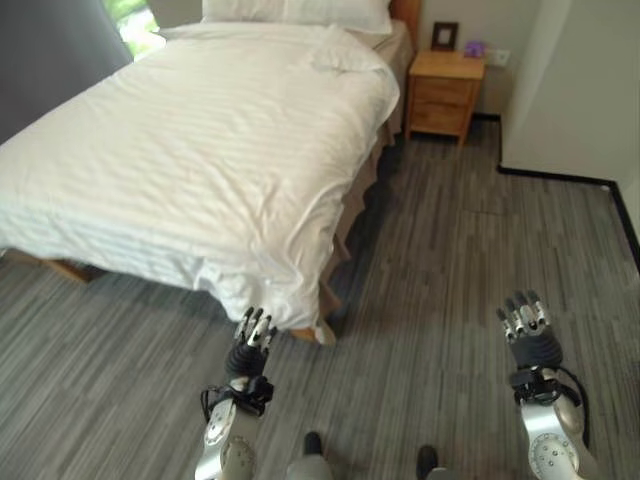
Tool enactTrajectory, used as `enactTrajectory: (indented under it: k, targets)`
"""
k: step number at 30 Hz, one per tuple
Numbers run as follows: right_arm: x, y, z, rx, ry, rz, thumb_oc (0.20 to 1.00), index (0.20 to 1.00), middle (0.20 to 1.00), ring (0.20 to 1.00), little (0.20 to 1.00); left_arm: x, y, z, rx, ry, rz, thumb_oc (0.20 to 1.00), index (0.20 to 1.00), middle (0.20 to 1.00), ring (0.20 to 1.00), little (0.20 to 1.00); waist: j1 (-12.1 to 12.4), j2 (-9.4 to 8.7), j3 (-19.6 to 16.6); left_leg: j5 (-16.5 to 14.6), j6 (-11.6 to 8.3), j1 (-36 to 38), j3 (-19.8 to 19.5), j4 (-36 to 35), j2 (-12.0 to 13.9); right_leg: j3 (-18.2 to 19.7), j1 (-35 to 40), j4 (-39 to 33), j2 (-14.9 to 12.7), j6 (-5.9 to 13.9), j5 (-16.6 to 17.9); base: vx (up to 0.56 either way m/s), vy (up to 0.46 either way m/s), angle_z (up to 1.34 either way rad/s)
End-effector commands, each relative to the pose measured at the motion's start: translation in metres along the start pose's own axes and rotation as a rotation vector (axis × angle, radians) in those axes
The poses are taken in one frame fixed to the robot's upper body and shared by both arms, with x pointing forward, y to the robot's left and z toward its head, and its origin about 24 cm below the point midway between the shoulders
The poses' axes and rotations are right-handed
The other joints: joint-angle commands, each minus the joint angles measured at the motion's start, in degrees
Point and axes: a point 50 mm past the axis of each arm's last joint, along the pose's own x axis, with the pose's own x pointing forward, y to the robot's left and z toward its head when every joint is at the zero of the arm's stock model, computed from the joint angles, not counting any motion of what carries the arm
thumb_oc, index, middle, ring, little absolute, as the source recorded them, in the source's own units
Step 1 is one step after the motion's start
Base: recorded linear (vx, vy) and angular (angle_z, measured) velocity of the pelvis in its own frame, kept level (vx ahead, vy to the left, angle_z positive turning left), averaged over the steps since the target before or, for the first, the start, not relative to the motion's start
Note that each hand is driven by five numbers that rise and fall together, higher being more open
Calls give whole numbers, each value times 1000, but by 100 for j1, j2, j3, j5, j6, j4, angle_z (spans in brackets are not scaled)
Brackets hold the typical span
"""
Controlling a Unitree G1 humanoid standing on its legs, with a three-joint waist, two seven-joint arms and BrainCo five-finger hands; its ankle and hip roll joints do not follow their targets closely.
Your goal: Making the bed.
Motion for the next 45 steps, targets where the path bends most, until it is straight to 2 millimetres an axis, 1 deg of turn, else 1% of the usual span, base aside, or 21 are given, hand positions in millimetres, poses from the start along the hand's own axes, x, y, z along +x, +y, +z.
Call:
enactTrajectory:
  k: [1, 2, 6, 10, 13, 14, 15, 16, 17, 18, 19, 21, 23, 27, 33, 34, 36, 39, 41, 43, 45]
  targets:
    - [4, 16, 15, -26, -115, 78, 1000, 1000, 1000, 1000, 1000, 9, -4, 41, 68, -148, -86, 1000, 1000, 1000, 1000, 1000, 41, 55, -118, -367, 517, 344, -186, -827, -293, 254, 210, 144, 299, 353, 178, 2, 20, -19]
    - [2, 15, 11, -39, -104, 71, 1000, 1000, 1000, 1000, 1000, 10, -4, 43, 74, -154, -89, 1000, 1000, 1000, 1000, 1000, -9, 132, -224, -402, 674, 569, -221, -1148, -357, 330, 177, 113, 388, 357, 183, 19, 89, -18]
    - [1, 17, 5, -9, -93, 55, 1000, 1000, 1000, 1000, 1000, 10, -3, 50, 66, -187, -79, 1000, 1000, 1000, 1000, 1000, -59, 148, -314, -367, 737, 743, -238, -1324, -375, 441, 239, 164, 438, 326, 109, 42, 71, -6]
    - [-1, 23, -5, -10, -36, 104, 1000, 1000, 1000, 1000, 1000, 7, 4, 52, 86, -183, -55, 1000, 1000, 1000, 1000, 1000, 19, 112, -318, -375, 800, 878, -216, -1397, -382, 495, 287, 202, 446, 314, 80, 3, 35, -8]
    - [0, 24, 0, -20, -50, 117, 1000, 1000, 1000, 1000, 1000, 3, 9, 48, 82, -172, -26, 1000, 1000, 1000, 1000, 1000, 62, 100, -341, -398, 838, 936, -228, -1407, -388, 504, 325, 220, 446, 328, 62, 27, 23, -6]
    - [-22, -50, 12, -353, 19, -142, 1000, 1000, 1000, 1000, 1000, 5, 12, 67, 297, -283, 147, 1000, 1000, 1000, 1000, 1000, -175, -283, 102, -191, 594, -139, 85, 1101, 608, 427, 298, 495, 517, 39, -106, 0, 0, 0]
    - [-22, -50, 12, -353, 19, -142, 1000, 1000, 1000, 1000, 1000, 5, 12, 67, 296, -283, 147, 1000, 1000, 1000, 1000, 1000, -170, -277, 115, -204, 585, -115, 85, 1097, 618, 428, 316, 497, 527, 35, -115, -30, 180, 31]
    - [-19, -50, 22, -403, -11, -130, 1000, 1000, 1000, 1000, 1000, 9, 9, 67, 291, -280, 135, 1000, 1000, 1000, 1000, 1000, -359, -219, -35, -235, 456, 515, 161, 657, 928, 368, 225, 476, 467, 165, -109, -2, 330, 31]
    - [-18, -52, 25, -433, -12, -132, 1000, 1000, 1000, 1000, 1000, 11, 7, 65, 311, -268, 127, 1000, 1000, 1000, 1000, 1000, -434, -68, -154, -408, 401, 965, 418, -297, 841, 331, 201, 507, 475, 261, -141, -19, 432, 27]
    - [-19, -52, 25, -425, -18, -139, 1000, 1000, 1000, 1000, 1000, 11, 5, 62, 297, -255, 116, 1000, 1000, 1000, 1000, 1000, -466, -53, -239, -621, 430, 1163, 627, -909, 678, 337, 88, 518, 393, 356, -46, 0, 349, -1]
    - [-18, -51, 25, -420, -21, -137, 1000, 1000, 1000, 1000, 1000, 12, 5, 62, 304, -255, 117, 1000, 1000, 1000, 1000, 1000, -462, -49, -294, -739, 478, 1275, 646, -1231, 514, 315, -14, 557, 295, 458, 43, -72, 287, 11]
    - [-14, -49, 22, -416, -18, -141, 1000, 1000, 1000, 1000, 1000, 15, 1, 67, 319, -269, 89, 1000, 1000, 1000, 1000, 1000, -482, -27, -281, -698, 511, 1329, 727, -1441, 352, 256, -175, 724, 123, 606, 349, -99, 243, 12]
    - [-3, -37, 21, -390, -39, -109, 1000, 1000, 1000, 1000, 1000, 17, 0, 78, 358, -299, 87, 1000, 1000, 1000, 1000, 1000, -417, 10, -259, -688, 532, 1312, 784, -1447, 287, 247, -222, 725, 64, 650, 373, -92, 178, -12]
    - [7, -18, 17, -392, -40, -33, 1000, 1000, 1000, 1000, 1000, 21, 2, 89, 382, -325, 114, 1000, 1000, 1000, 1000, 1000, -353, -20, -308, -762, 614, 1370, 882, -1409, 177, 224, -168, 701, 15, 636, 361, -40, 99, -1]
    - [3, -22, 16, -437, -29, -38, 1000, 1000, 1000, 1000, 1000, 26, -1, 97, 385, -353, 121, 1000, 1000, 1000, 1000, 1000, -410, -43, -315, -786, 639, 1528, 1135, -1384, 253, 129, -353, 1221, 146, 671, 291, -51, -23, -26]
    - [2, -23, 17, -427, -41, -57, 1000, 1000, 1000, 1000, 1000, 28, -3, 97, 351, -364, 114, 1000, 1000, 1000, 1000, 1000, -420, -53, -294, -812, 628, 1550, 1218, -1325, 294, -87, -412, 1329, 156, 661, 235, -132, -203, -51]
    - [0, -25, 18, -412, -47, -69, 1000, 1000, 1000, 1000, 1000, 29, -2, 95, 315, -358, 117, 1000, 1000, 1000, 1000, 1000, -440, -67, -312, -786, 565, 1501, 1286, -1178, 363, -185, -336, 1143, 197, 576, 163, -103, -214, -39]
    - [0, -28, 20, -395, -57, -82, 1000, 1000, 1000, 1000, 1000, 27, 2, 91, 310, -333, 121, 1000, 1000, 1000, 1000, 1000, -400, -96, -354, -484, 338, 1262, 1293, -532, 655, -35, 10, 600, 488, 363, 93, -54, -244, -26]
    - [0, -29, 20, -375, -64, -91, 1000, 1000, 1000, 1000, 1000, 27, 2, 88, 284, -323, 116, 1000, 1000, 1000, 1000, 1000, -387, -126, -270, -104, 188, 995, 1162, 181, 867, -14, 159, 513, 606, 203, 87, -55, -246, -17]
    - [-1, -27, 22, -391, -61, -66, 1000, 1000, 1000, 1000, 1000, 27, 1, 86, 275, -317, 105, 1000, 1000, 1000, 1000, 1000, -362, -135, -160, 86, 189, 731, 869, 810, 919, 124, 265, 507, 655, 73, 65, -47, -170, -12]
    - [-1, -27, 22, -405, -55, -61, 1000, 1000, 1000, 1000, 1000, 26, 1, 84, 273, -314, 105, 1000, 1000, 1000, 1000, 1000, -372, -141, -173, 126, 217, 630, 777, 796, 871, 137, 252, 477, 629, 62, 84, -34, -49, -38]
